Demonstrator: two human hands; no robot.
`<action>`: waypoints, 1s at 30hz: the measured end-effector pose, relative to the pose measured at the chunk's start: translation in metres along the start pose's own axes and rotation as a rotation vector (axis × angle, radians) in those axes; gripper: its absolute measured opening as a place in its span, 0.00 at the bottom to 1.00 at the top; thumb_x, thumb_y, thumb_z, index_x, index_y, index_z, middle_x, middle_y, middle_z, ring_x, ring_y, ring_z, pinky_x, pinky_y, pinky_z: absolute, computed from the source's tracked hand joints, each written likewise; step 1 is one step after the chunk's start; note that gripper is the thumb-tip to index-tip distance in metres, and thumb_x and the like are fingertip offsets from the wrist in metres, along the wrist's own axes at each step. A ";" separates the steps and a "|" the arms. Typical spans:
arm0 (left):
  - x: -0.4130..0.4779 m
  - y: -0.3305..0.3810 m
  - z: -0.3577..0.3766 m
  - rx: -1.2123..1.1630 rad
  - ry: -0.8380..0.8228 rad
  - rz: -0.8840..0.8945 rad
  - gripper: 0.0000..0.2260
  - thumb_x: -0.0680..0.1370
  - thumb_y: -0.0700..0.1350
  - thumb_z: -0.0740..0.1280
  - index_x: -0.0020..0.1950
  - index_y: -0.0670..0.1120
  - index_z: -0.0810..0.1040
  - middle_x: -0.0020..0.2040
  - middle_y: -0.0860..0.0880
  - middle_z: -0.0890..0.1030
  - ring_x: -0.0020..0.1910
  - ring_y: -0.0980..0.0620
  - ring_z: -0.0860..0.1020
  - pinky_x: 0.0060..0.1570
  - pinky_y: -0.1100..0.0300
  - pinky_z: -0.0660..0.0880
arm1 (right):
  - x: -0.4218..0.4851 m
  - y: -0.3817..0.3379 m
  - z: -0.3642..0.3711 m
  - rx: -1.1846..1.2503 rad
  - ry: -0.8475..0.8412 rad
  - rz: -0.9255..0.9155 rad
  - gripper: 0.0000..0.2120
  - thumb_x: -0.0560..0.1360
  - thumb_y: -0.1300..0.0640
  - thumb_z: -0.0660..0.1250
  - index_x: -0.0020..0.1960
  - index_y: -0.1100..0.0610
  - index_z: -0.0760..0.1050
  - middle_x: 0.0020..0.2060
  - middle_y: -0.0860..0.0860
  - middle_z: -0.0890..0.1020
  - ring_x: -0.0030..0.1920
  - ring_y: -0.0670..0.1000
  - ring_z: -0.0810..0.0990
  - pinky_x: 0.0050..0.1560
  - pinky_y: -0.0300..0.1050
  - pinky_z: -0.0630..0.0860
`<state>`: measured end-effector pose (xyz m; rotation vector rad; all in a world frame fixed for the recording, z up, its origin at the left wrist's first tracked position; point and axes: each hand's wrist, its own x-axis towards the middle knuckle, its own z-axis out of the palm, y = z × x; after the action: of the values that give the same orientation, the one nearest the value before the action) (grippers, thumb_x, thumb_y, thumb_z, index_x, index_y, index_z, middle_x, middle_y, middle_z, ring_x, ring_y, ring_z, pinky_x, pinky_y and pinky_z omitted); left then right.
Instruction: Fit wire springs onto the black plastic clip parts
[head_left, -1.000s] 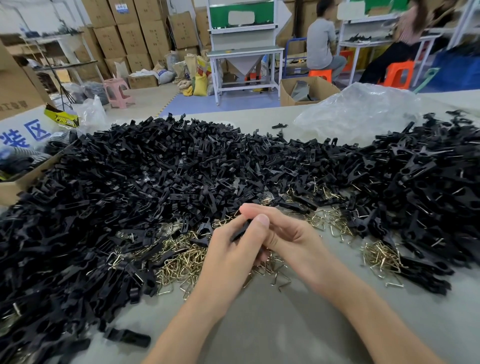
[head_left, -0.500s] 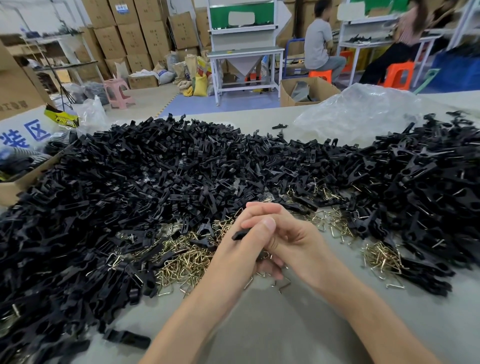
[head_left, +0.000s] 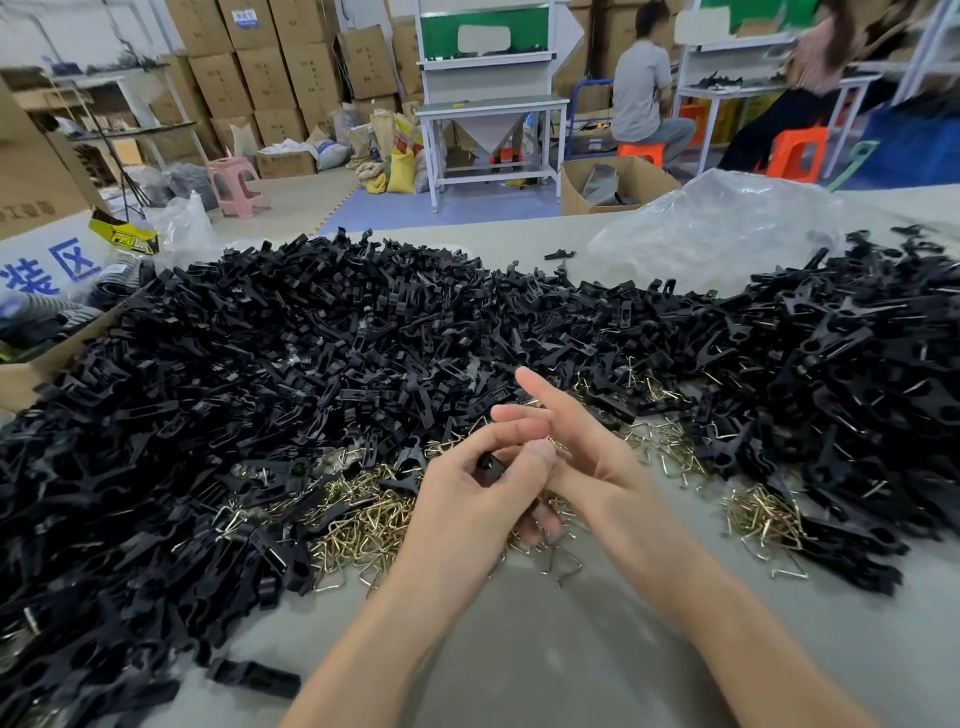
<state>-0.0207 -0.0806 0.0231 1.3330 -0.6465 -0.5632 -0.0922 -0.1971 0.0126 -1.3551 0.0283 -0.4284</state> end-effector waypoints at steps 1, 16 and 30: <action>0.000 0.000 0.000 0.005 0.006 0.007 0.08 0.75 0.48 0.69 0.53 0.50 0.84 0.36 0.45 0.84 0.29 0.50 0.80 0.29 0.60 0.77 | 0.000 0.000 0.000 0.058 -0.009 0.018 0.22 0.81 0.61 0.64 0.72 0.43 0.73 0.63 0.49 0.82 0.41 0.58 0.74 0.34 0.42 0.79; 0.003 -0.001 -0.006 -0.017 0.142 -0.044 0.17 0.73 0.59 0.68 0.49 0.47 0.84 0.45 0.41 0.86 0.40 0.42 0.81 0.38 0.56 0.81 | 0.000 0.004 0.000 -0.258 -0.043 0.000 0.20 0.72 0.46 0.77 0.64 0.42 0.80 0.55 0.46 0.84 0.50 0.44 0.83 0.54 0.46 0.80; 0.000 -0.010 -0.005 0.102 -0.020 0.037 0.39 0.67 0.66 0.75 0.75 0.63 0.64 0.64 0.57 0.77 0.53 0.50 0.84 0.48 0.55 0.82 | 0.008 0.001 -0.027 -0.468 0.358 -0.222 0.07 0.78 0.51 0.71 0.54 0.44 0.85 0.48 0.43 0.86 0.47 0.44 0.84 0.45 0.33 0.77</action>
<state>-0.0178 -0.0787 0.0122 1.4096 -0.7224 -0.5199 -0.0912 -0.2247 0.0079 -1.7317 0.2907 -0.8892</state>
